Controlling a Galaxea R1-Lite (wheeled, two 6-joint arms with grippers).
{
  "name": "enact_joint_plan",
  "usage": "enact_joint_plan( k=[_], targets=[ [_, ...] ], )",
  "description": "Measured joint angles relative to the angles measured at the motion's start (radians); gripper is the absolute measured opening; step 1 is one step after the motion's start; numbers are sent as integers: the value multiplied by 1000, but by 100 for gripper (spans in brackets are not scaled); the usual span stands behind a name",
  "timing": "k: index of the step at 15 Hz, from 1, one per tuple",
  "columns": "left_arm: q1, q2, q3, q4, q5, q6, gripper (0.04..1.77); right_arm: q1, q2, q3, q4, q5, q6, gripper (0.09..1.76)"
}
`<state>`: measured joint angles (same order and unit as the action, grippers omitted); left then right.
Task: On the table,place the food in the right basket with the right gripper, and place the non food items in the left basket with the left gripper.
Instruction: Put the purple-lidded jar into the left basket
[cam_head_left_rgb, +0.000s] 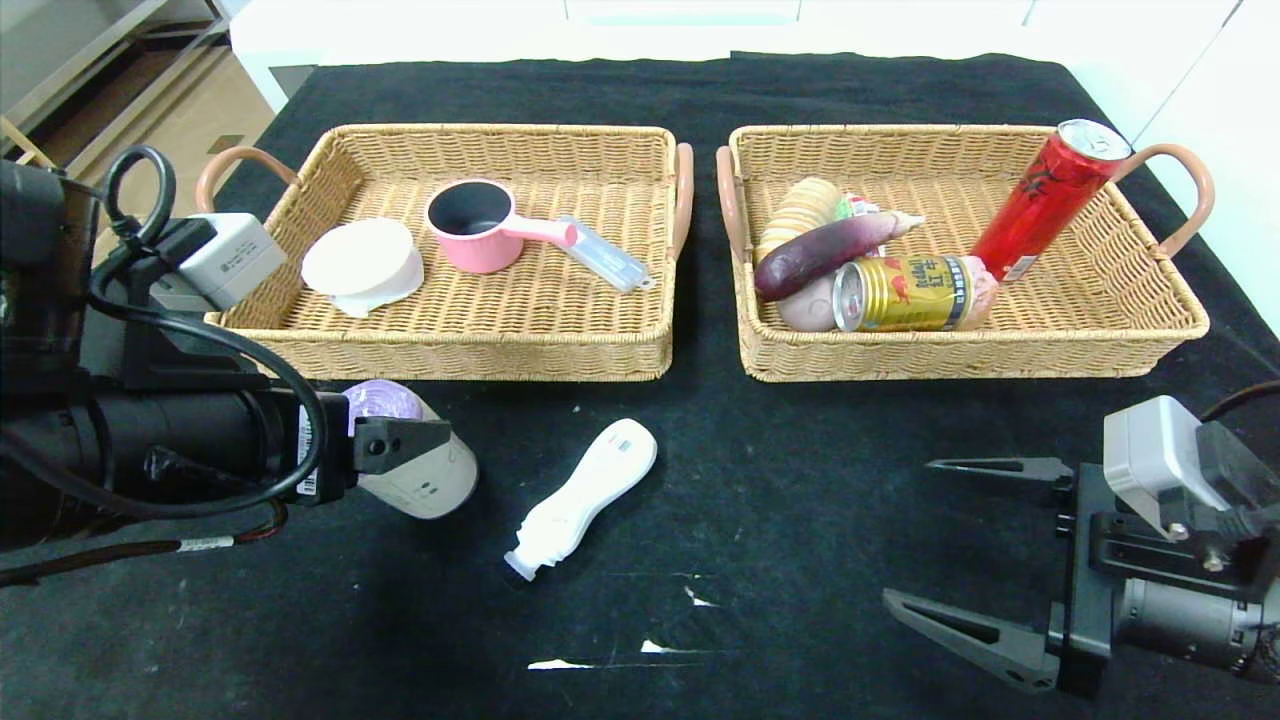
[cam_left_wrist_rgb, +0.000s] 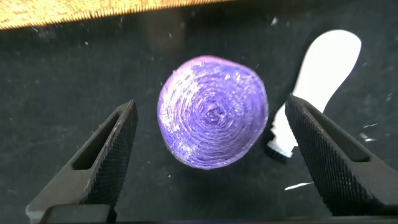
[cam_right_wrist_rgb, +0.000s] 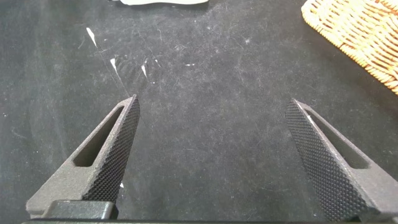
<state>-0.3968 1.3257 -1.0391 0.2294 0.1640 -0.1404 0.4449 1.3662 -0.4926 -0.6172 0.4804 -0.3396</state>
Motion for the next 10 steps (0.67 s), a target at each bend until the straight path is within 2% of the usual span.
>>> enact_joint_plan(
  k=[3,7,10],
  targets=[
    [-3,18,15,-5,5,20,172,1,1,0,0,0,0,171],
    [-14,35,57,-113,7,41,172,0,2,-1,0,-1,1,171],
    [-16,51,76,-144,12,53,172,0,2,-1,0,-1,1,171]
  ],
)
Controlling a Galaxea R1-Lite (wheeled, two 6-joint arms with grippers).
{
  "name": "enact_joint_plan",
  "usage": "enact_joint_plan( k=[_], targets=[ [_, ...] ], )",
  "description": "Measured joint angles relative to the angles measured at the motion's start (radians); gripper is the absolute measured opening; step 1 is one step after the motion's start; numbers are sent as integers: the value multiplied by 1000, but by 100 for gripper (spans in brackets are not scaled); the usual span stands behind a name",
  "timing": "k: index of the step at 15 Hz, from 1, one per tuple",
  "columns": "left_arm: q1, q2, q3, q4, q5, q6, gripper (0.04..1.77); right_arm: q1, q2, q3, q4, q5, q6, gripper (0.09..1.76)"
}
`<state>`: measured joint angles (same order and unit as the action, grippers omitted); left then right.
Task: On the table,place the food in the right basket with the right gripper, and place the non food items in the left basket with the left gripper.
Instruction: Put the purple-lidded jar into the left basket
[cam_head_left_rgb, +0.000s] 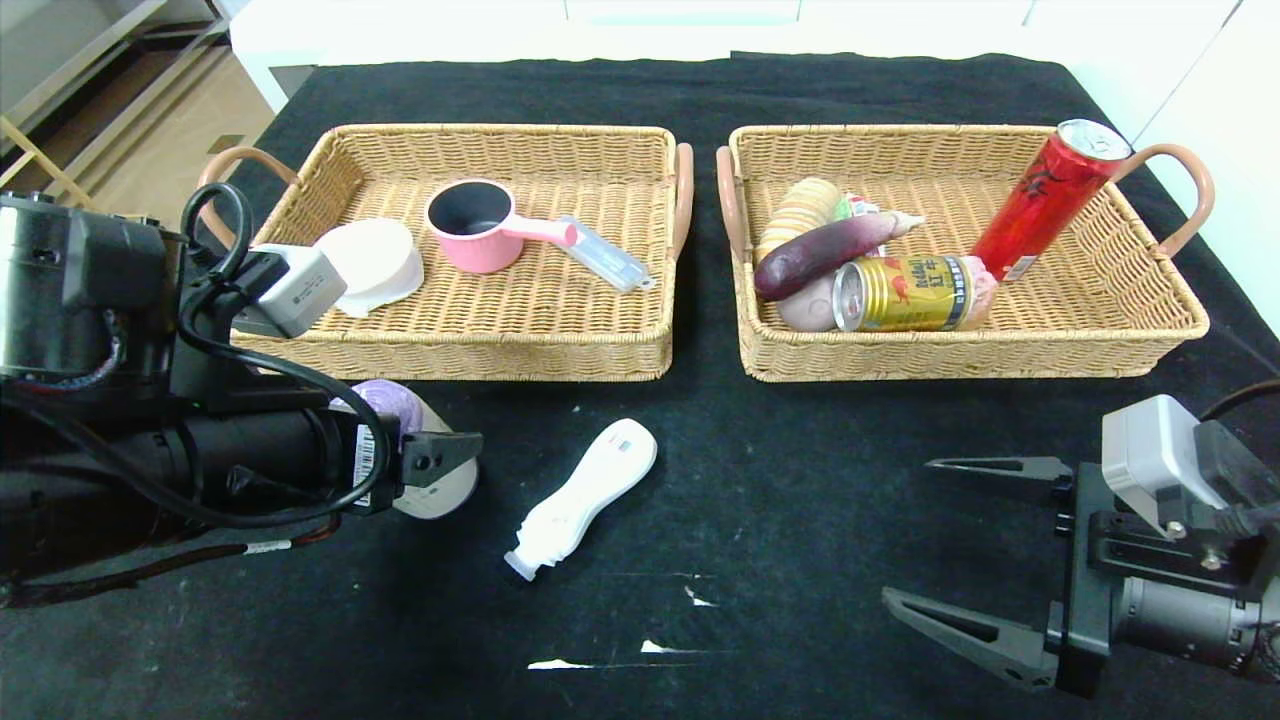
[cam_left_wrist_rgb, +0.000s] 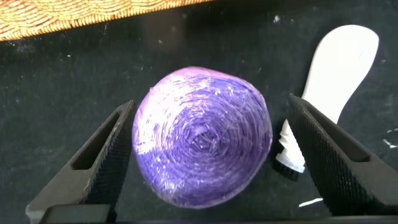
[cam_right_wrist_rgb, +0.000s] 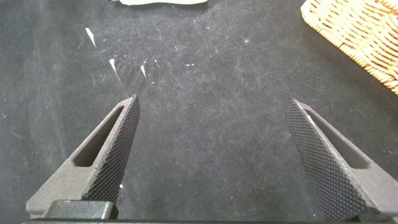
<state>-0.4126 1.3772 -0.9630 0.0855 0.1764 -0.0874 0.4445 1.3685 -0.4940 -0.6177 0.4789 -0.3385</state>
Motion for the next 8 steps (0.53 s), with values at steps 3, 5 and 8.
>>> enact_joint_plan(
  k=[3,5,8],
  targets=[
    [-1,7,4,0,24,1,172,0,2,0,0,0,-1,171],
    [-2,9,5,0,27,3,172,0,3,0,0,0,-1,171],
    [-2,11,9,-2,29,7,159,0,3,0,0,0,-1,171]
  ],
)
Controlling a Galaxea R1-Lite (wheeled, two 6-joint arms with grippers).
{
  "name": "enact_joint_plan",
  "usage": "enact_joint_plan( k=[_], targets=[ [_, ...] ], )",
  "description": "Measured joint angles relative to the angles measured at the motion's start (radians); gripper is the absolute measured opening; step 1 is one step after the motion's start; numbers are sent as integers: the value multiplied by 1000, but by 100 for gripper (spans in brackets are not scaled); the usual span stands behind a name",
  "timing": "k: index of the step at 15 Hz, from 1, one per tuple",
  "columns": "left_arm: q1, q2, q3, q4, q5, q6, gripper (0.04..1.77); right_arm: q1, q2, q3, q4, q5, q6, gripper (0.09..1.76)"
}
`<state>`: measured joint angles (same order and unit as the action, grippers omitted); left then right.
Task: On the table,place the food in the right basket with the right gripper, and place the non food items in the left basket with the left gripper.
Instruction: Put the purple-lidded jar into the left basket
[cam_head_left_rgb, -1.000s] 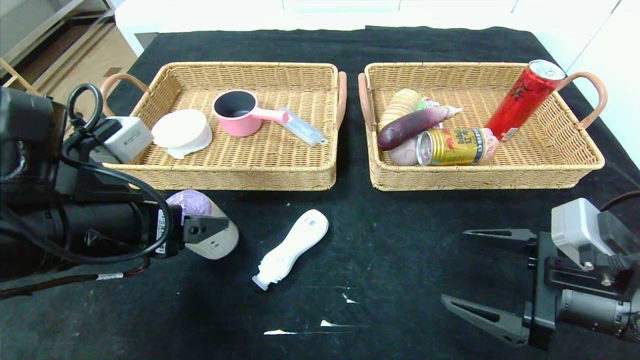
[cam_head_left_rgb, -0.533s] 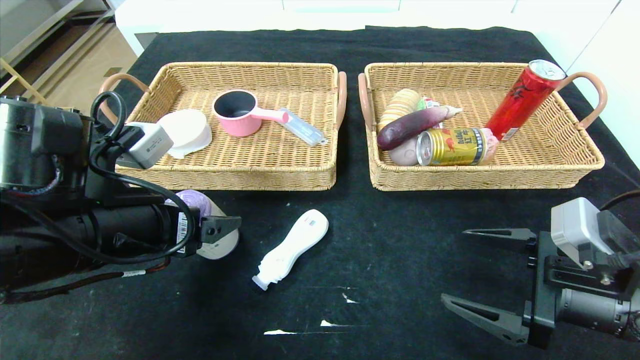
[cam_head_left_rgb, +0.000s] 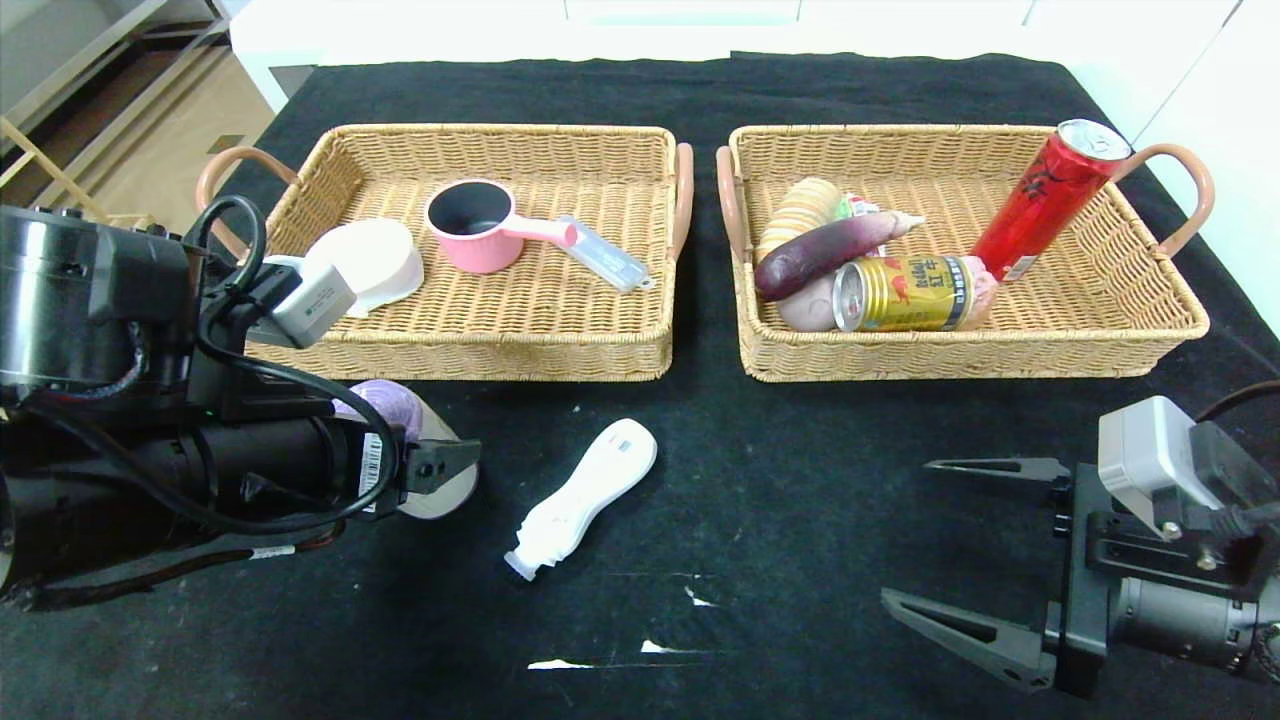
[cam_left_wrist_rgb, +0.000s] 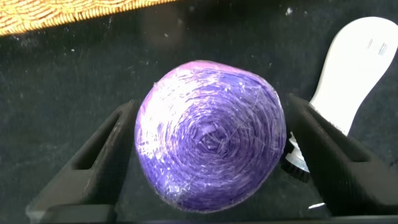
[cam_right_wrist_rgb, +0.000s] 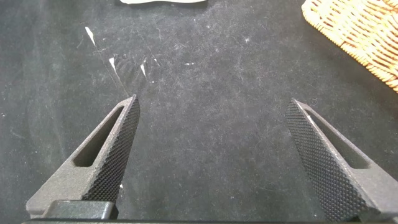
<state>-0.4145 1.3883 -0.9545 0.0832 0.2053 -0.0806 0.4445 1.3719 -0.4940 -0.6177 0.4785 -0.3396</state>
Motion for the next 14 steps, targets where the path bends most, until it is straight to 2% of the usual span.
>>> enact_joint_plan(
  k=[3,4,7,14],
  targets=[
    [0,3,1,0,4,1,113,0,1,0,0,1,0,171],
    [-1,3,1,1,5,1,105,0,3,1,0,1,-2,171],
    [-1,4,1,1,4,2,97,0,5,1,0,2,-3,171],
    [-3,3,8,0,4,11,94,1,6,3,-1,2,-7,171]
  ],
)
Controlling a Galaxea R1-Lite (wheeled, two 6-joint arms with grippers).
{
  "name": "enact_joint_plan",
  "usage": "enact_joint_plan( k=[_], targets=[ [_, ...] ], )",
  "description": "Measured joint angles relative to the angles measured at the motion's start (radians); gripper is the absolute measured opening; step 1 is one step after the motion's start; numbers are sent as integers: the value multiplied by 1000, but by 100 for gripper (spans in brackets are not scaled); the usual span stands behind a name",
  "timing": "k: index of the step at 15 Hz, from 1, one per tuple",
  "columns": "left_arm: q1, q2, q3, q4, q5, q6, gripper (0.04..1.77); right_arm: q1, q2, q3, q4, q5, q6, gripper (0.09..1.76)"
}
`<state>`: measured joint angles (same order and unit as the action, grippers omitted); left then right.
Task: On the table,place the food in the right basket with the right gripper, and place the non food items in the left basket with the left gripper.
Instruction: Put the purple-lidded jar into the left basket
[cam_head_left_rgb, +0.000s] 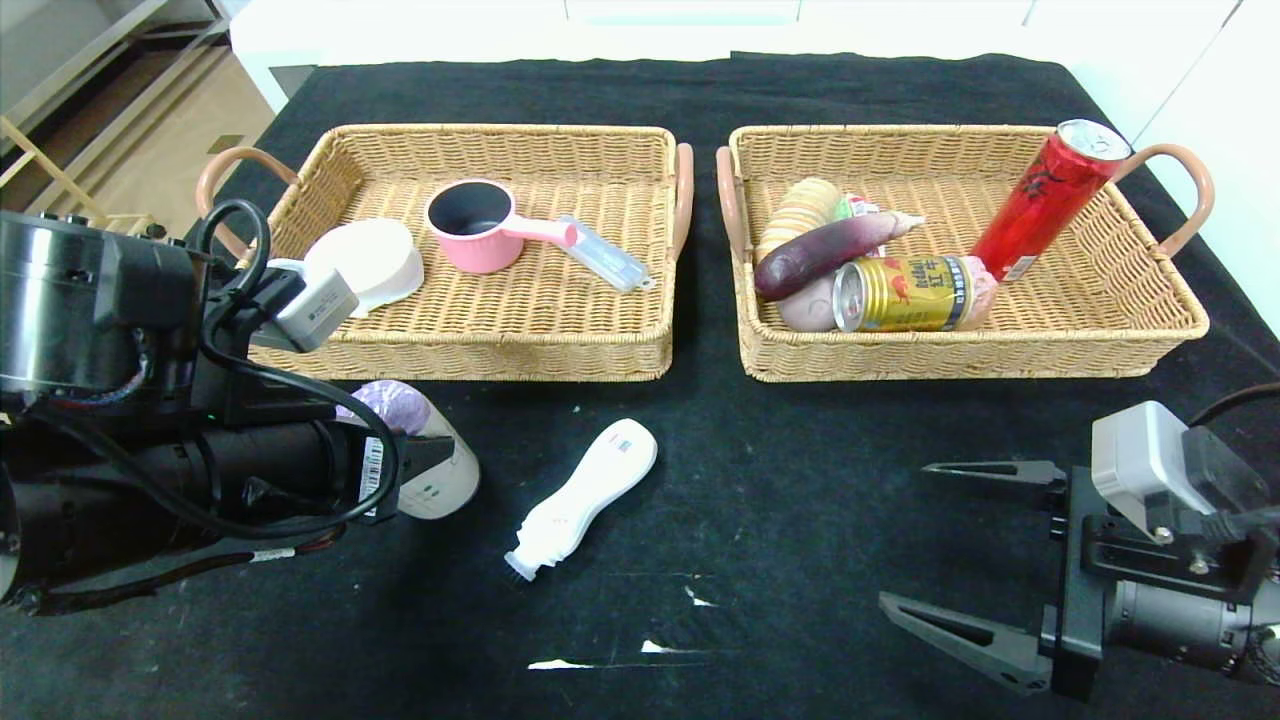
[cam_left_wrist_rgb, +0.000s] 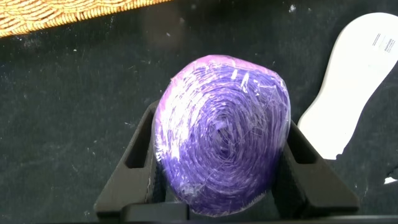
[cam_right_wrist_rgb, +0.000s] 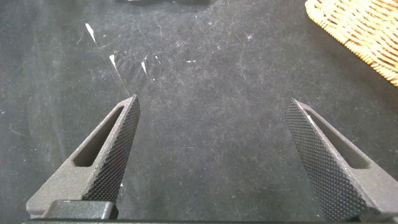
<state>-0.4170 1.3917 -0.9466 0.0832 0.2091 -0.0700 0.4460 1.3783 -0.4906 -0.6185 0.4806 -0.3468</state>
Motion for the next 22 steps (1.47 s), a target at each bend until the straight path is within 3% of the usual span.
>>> enact_joint_plan(
  k=[12,16,22],
  targets=[
    [-21,-69,32,-40,-35,21,93,-7,-6,0,-38,-2,5,171],
    [-26,-133,-41,16,-20,75,92,-7,-13,6,-44,-2,6,171],
    [-32,-121,-154,-38,-30,122,92,-19,-27,-2,-46,-3,10,171]
  ],
)
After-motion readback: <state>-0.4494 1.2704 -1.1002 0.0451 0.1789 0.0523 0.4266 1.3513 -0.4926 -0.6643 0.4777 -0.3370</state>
